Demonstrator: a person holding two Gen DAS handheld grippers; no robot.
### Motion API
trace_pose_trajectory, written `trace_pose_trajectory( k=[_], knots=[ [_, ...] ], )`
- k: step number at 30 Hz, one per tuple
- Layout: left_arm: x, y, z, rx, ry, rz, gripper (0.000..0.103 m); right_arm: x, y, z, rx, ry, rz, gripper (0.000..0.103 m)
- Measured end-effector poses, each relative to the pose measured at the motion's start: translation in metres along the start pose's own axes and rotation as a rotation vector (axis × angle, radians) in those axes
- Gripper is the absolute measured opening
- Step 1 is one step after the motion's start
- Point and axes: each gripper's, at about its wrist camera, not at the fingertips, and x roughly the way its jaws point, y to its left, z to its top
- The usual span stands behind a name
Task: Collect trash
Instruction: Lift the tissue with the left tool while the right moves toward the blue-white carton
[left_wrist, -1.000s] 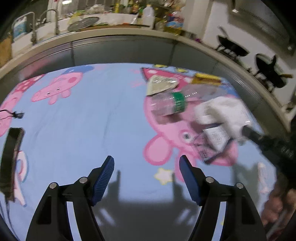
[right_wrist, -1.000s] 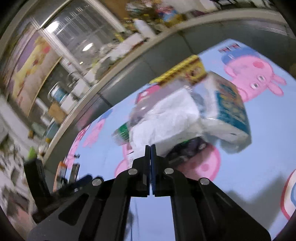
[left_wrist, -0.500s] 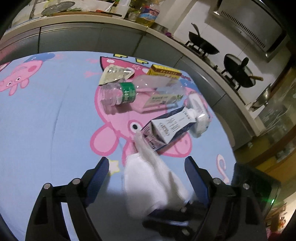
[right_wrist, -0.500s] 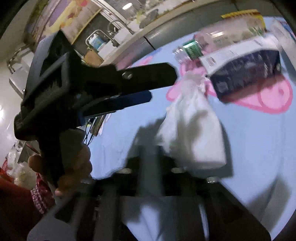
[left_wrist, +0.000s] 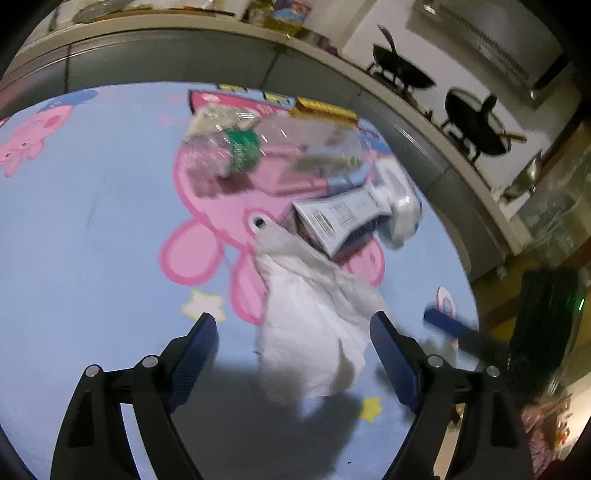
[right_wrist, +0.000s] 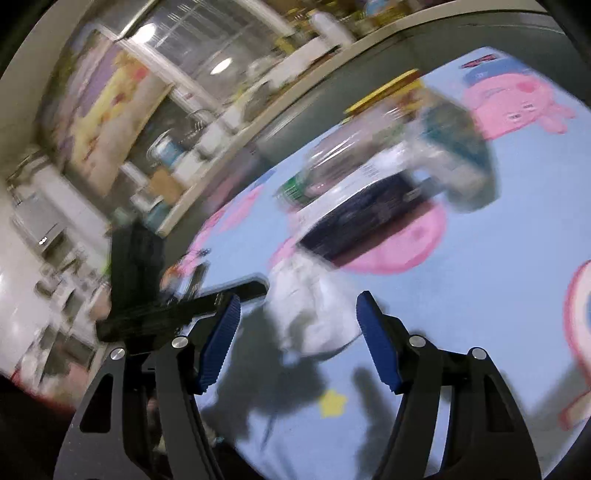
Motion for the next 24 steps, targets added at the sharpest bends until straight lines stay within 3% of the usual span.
trace_pose_trajectory(
  k=[1, 2, 3, 4, 5, 6, 10, 16, 20, 24],
  knots=[
    [0.007, -0.004, -0.001, 0.013, 0.01, 0.016, 0.081, 0.0, -0.003, 0.005, 0.009, -0.009, -0.038, 0.064],
    [0.013, -0.007, -0.001, 0.023, 0.021, 0.035, 0.068, 0.003, -0.005, 0.01, 0.022, -0.013, -0.065, 0.064],
    [0.022, -0.008, -0.002, 0.028, 0.046, 0.059, 0.061, 0.007, -0.008, 0.016, 0.036, -0.018, -0.073, 0.064],
    [0.02, -0.011, -0.002, 0.048, 0.015, 0.077, 0.048, 0.012, -0.01, 0.022, 0.048, -0.029, -0.083, 0.064],
    [0.021, -0.015, -0.002, 0.073, 0.02, 0.071, 0.018, 0.017, -0.011, 0.028, 0.057, -0.036, -0.095, 0.064],
    [0.024, -0.014, -0.003, 0.074, 0.04, 0.062, 0.011, 0.023, -0.014, 0.035, 0.069, -0.047, -0.103, 0.064],
    [0.018, 0.008, -0.005, 0.009, 0.036, 0.036, 0.009, 0.039, -0.034, 0.06, 0.116, -0.108, -0.146, 0.065],
    [-0.003, 0.044, -0.008, -0.064, -0.005, 0.102, 0.009, 0.074, -0.042, 0.086, 0.167, -0.147, -0.146, 0.066],
    [-0.017, 0.067, -0.008, -0.113, -0.036, 0.156, 0.009, 0.079, -0.023, 0.062, 0.134, -0.056, -0.076, 0.063],
    [-0.024, 0.081, -0.007, -0.149, -0.048, 0.158, 0.009, 0.079, 0.018, 0.009, 0.002, 0.1, 0.037, 0.062]
  ],
)
